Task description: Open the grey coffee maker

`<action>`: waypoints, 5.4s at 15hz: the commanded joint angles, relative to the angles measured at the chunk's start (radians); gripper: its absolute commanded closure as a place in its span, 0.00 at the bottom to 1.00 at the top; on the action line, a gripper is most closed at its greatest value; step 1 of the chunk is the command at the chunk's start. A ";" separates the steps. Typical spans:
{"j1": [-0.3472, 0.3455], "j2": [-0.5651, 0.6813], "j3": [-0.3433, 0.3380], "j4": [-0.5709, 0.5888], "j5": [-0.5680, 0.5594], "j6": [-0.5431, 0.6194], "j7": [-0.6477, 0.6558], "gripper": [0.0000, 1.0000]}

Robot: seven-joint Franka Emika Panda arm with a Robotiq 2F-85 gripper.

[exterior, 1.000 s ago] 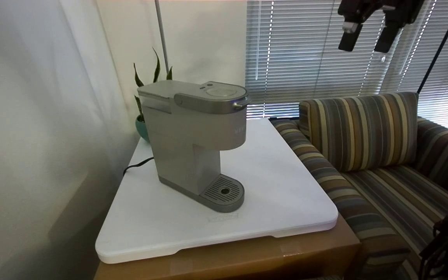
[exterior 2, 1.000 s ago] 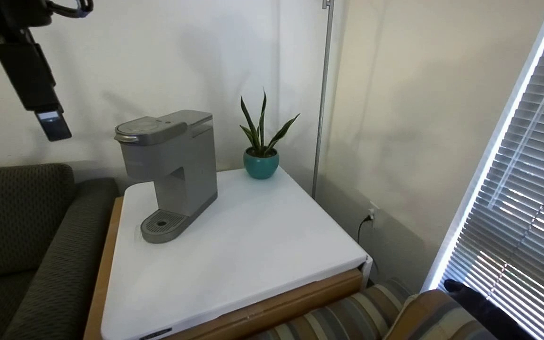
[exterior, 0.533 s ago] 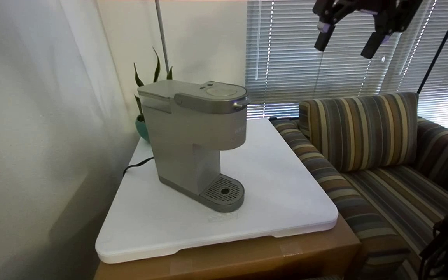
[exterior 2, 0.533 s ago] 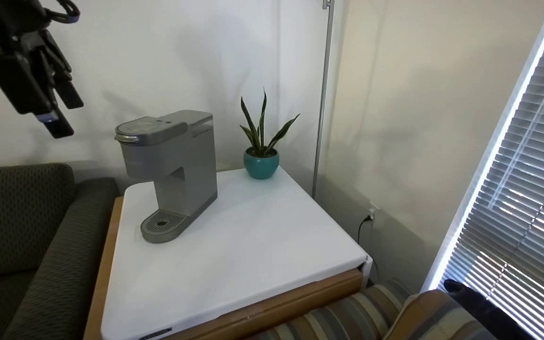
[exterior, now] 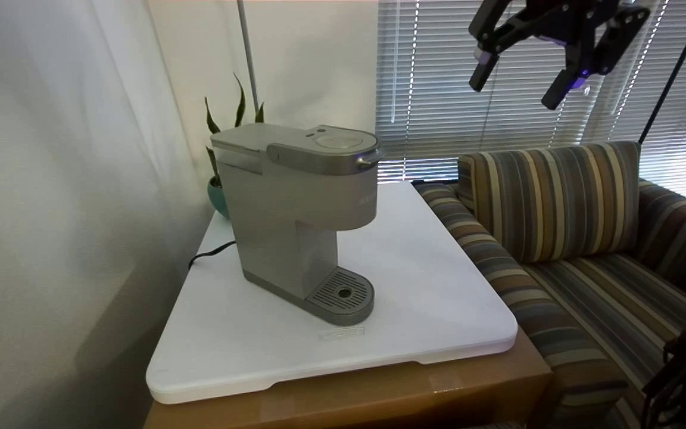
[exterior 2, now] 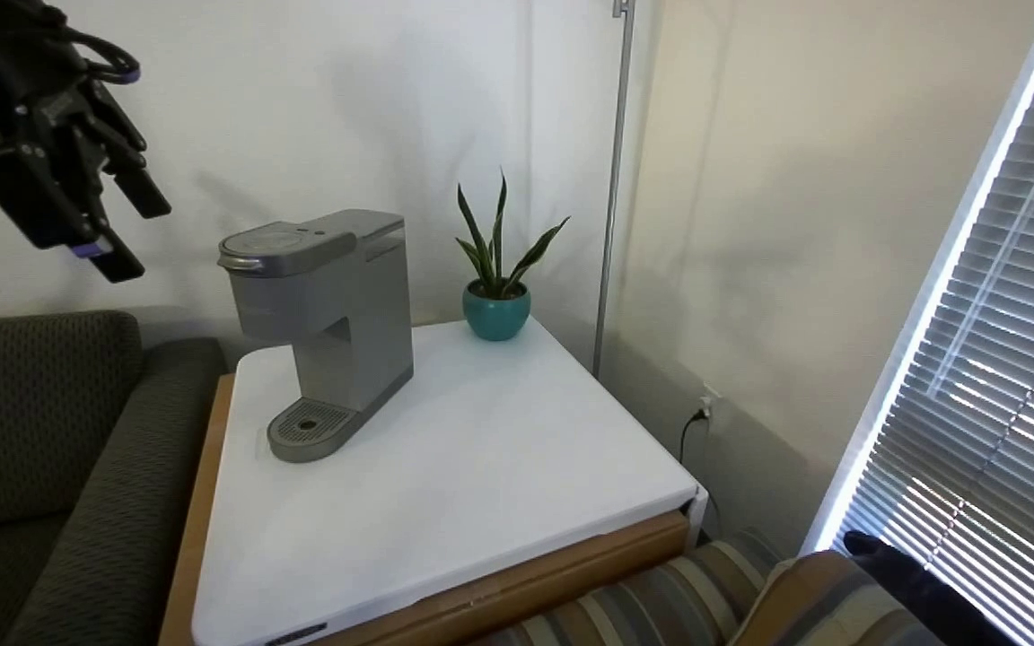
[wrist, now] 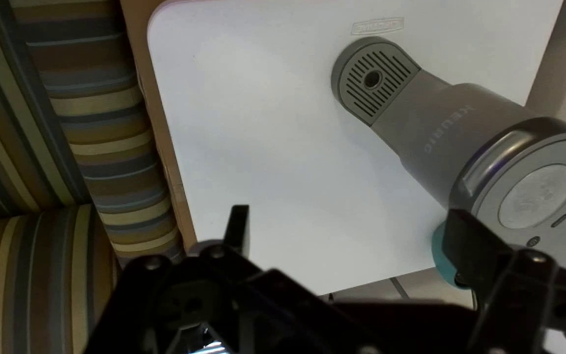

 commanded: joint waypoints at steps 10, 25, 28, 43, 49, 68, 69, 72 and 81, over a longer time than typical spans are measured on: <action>0.017 0.091 0.006 -0.119 0.122 0.355 0.070 0.00; -0.034 0.267 0.067 0.068 -0.024 0.350 0.115 0.00; -0.061 0.281 0.096 0.042 -0.070 0.446 0.231 0.00; -0.134 0.312 0.213 -0.011 -0.238 0.588 0.585 0.00; -0.106 0.287 0.199 -0.006 -0.217 0.554 0.575 0.00; -0.206 0.393 0.311 -0.044 -0.172 0.767 0.683 0.00; -0.048 0.399 0.170 -0.047 -0.084 0.766 0.613 0.00; 0.009 0.412 0.095 -0.057 0.002 0.807 0.558 0.00; 0.034 0.434 0.075 -0.049 0.020 0.844 0.559 0.00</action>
